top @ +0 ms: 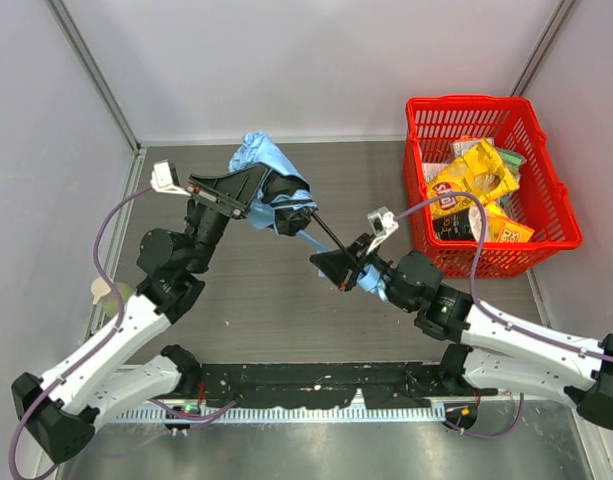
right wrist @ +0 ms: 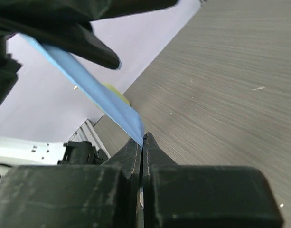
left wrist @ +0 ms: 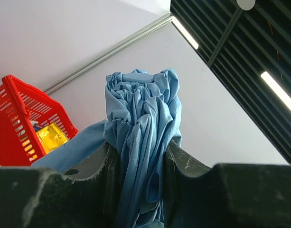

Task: Put away the umbrella

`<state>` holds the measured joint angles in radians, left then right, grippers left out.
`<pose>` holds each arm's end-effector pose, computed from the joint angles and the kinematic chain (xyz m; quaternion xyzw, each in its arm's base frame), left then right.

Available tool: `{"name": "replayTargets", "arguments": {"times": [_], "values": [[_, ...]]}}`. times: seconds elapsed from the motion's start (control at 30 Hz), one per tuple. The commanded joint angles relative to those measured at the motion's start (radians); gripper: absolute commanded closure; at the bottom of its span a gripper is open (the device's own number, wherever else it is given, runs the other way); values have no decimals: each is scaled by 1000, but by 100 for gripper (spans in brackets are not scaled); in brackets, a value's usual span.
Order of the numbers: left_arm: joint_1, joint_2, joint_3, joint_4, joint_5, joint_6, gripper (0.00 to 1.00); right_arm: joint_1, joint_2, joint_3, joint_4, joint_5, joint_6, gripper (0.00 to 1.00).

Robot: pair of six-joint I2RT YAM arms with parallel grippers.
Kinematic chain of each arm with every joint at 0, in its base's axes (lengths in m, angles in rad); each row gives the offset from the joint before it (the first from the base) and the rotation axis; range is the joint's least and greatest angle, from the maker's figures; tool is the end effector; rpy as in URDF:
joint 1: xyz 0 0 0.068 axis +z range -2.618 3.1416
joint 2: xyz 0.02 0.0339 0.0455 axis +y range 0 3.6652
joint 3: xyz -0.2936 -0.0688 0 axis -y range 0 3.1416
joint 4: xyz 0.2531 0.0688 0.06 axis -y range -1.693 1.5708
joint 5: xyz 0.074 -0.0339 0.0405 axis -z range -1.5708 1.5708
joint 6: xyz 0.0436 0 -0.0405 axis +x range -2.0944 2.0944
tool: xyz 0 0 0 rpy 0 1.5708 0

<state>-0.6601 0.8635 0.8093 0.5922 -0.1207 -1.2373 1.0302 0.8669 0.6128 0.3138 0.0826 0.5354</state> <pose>0.1501 -0.1099 0.4430 -0.1905 0.4575 -0.6881 0.5300 0.1098 0.1759 0.3388 -0.1386 0.6716 0.4929 0.5356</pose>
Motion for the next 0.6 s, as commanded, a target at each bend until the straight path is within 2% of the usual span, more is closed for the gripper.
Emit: {"name": "replayTargets", "arguments": {"times": [0.0,0.03,0.07,0.13,0.2,0.3,0.37,0.4,0.43,0.47,0.53,0.57], "values": [[13,-1,99,161,-14,143,100,4,52,113,-292,190,164,93],[13,-7,87,165,-16,151,100,-1,57,125,-336,245,223,81],[13,-18,74,164,-19,154,100,-4,72,140,-382,255,238,54],[13,-38,50,149,-33,156,100,-13,83,146,-415,270,265,32],[11,-61,33,130,-46,173,100,-33,81,134,-430,263,293,25],[11,-107,24,81,-71,228,100,-93,64,116,-507,229,394,23],[11,-130,30,37,-91,277,100,-139,66,108,-577,179,484,30],[11,-142,33,15,-99,297,100,-150,67,108,-590,157,509,43],[11,-150,33,-5,-109,315,100,-171,64,108,-619,131,523,52],[11,-161,30,-18,-122,329,100,-180,63,108,-630,126,555,79],[11,-181,16,-29,-138,360,100,-222,52,113,-654,100,607,99],[13,-187,14,-43,-145,377,100,-225,47,126,-673,98,626,99]]}}
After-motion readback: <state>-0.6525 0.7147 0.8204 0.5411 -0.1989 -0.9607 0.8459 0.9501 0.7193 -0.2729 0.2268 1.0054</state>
